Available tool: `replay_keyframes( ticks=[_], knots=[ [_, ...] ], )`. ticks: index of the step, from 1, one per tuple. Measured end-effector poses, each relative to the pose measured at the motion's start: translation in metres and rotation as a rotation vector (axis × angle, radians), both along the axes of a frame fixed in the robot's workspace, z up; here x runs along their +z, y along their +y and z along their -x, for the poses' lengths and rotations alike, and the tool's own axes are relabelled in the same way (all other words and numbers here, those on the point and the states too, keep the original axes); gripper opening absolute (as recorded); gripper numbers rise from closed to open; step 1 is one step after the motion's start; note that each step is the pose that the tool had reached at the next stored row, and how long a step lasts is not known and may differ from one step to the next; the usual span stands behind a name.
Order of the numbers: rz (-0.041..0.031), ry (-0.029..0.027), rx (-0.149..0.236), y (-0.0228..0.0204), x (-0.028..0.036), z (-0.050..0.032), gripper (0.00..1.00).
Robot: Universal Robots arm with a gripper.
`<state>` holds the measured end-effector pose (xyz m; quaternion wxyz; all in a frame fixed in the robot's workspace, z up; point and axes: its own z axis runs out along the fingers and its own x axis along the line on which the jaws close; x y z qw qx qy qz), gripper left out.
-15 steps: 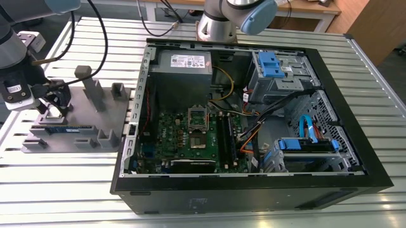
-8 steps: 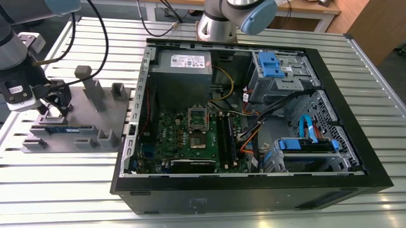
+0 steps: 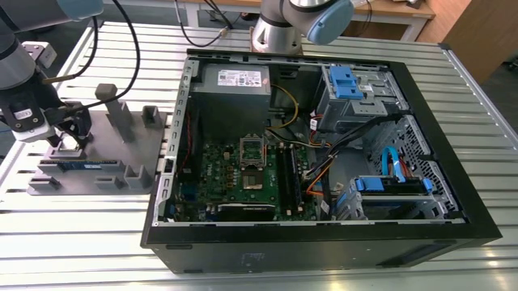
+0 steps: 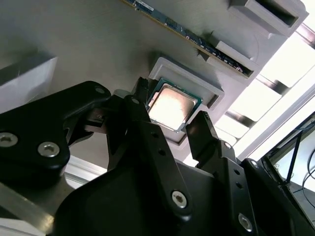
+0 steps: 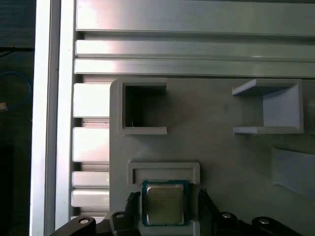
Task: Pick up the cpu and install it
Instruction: 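Pick up the cpu and move it towards the insertion slot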
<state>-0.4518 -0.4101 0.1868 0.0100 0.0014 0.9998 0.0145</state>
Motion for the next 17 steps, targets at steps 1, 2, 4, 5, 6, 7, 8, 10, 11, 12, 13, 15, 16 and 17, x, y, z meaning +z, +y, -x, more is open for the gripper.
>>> replay_keyframes(
  ticks=[1, 2, 4, 5, 6, 7, 8, 10, 11, 12, 13, 15, 16, 17],
  knots=[
    [0.0000, 0.0001, 0.002, 0.0000, 0.0000, 0.0000, 0.59],
    [0.0000, 0.0001, 0.003, 0.0000, -0.0002, 0.0000, 0.59],
    [-0.0002, -0.0004, 0.006, 0.0000, -0.0010, 0.0000, 0.59],
    [-0.0003, -0.0003, 0.007, 0.0000, -0.0013, 0.0001, 0.59],
    [-0.0004, -0.0006, 0.008, -0.0001, -0.0018, 0.0001, 0.59],
    [-0.0004, -0.0006, 0.010, -0.0001, -0.0022, 0.0002, 0.59],
    [-0.0004, -0.0005, 0.010, -0.0001, -0.0023, 0.0002, 0.59],
    [-0.0013, -0.0005, 0.010, 0.0000, -0.0025, 0.0002, 0.59],
    [-0.0015, -0.0007, 0.010, 0.0000, -0.0026, 0.0003, 0.59],
    [-0.0015, -0.0007, 0.010, 0.0000, -0.0026, 0.0004, 0.59],
    [-0.0016, -0.0007, 0.010, 0.0000, -0.0028, 0.0006, 0.59],
    [-0.0015, -0.0006, 0.010, 0.0000, -0.0029, 0.0012, 0.59],
    [-0.0015, -0.0006, 0.010, 0.0001, -0.0030, 0.0013, 0.59],
    [-0.0015, -0.0006, 0.010, 0.0001, -0.0029, 0.0013, 0.59]
  ],
)
